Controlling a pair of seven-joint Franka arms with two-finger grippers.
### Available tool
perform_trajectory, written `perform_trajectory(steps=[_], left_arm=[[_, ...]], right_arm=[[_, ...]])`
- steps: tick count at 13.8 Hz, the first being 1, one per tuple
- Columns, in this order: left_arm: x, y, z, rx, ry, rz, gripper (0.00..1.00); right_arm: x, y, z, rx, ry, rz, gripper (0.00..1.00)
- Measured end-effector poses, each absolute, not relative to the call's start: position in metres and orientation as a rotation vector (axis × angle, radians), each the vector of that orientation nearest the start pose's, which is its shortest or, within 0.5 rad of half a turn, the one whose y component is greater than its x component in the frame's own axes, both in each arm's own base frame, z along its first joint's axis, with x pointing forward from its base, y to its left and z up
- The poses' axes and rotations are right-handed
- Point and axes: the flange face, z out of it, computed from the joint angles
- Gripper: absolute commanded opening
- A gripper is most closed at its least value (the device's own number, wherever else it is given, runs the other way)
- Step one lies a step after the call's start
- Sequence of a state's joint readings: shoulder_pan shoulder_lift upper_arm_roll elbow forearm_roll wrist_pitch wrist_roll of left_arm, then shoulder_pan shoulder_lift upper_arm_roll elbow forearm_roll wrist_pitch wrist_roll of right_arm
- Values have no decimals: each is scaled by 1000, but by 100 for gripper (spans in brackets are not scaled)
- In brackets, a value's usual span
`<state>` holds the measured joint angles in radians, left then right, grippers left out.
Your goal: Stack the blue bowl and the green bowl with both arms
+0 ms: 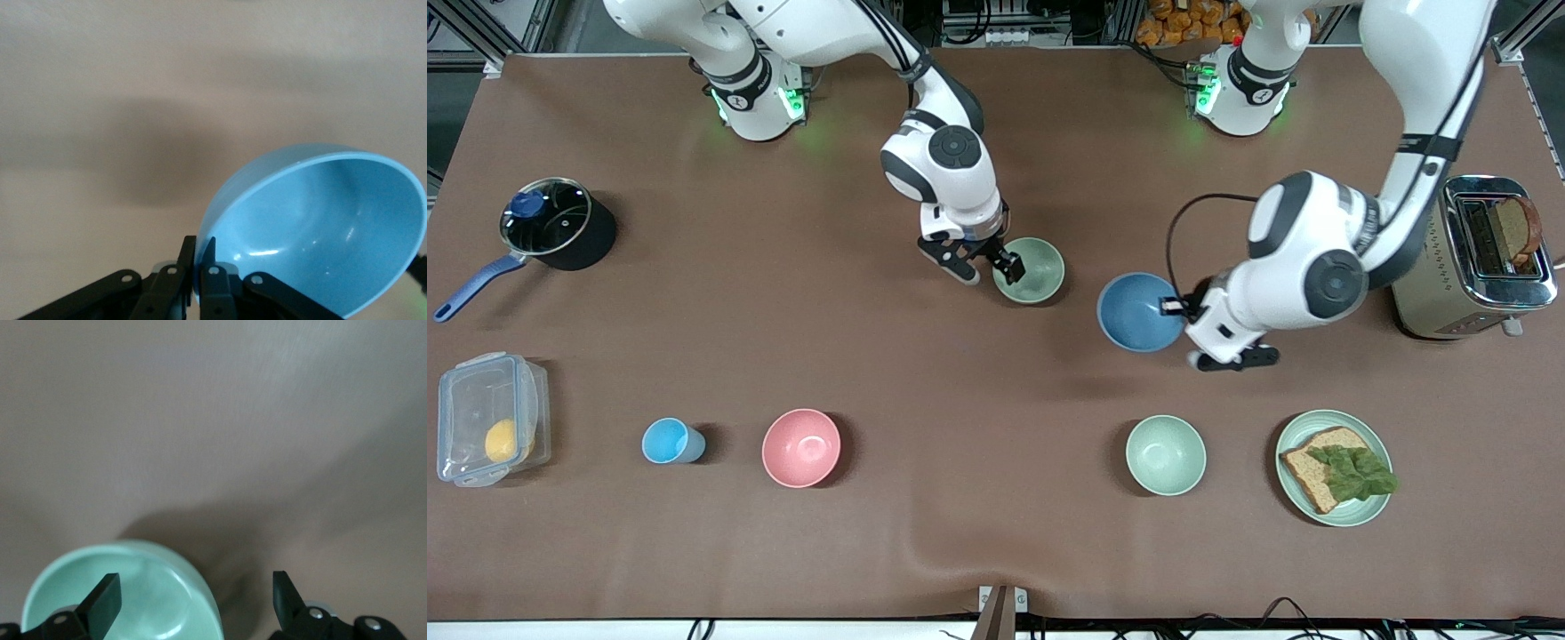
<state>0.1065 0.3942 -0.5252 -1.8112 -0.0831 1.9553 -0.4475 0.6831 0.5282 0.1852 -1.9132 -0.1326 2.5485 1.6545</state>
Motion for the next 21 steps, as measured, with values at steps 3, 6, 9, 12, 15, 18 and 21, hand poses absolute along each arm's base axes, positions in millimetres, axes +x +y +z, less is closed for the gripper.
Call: perform_trajectory(steps=[3,6,9,12,15,18,21], left_arm=[[557,-262,340,-3273,-134,480,0],[545,-281,337,-3268,-106,488,0],[517,-321,323,-3243,-37,523,0],[498,-350,304,-3240,-3,540,0],[491,-363,288,-3239,5,567,0],[481,-379,275,-3242,22,582,0],[461,-401,254,-3220,49,636,0]], right_arm=[[452,454,244,-2869,1058,-44,100],[477,427,247,-2811,1176,13,100],[486,417,247,-2595,1429,265,100],[486,415,237,-2433,1569,376,100],[487,407,208,-2273,1687,455,100],[487,400,184,-2178,1704,522,100],[487,397,180,-2131,1710,562,100]])
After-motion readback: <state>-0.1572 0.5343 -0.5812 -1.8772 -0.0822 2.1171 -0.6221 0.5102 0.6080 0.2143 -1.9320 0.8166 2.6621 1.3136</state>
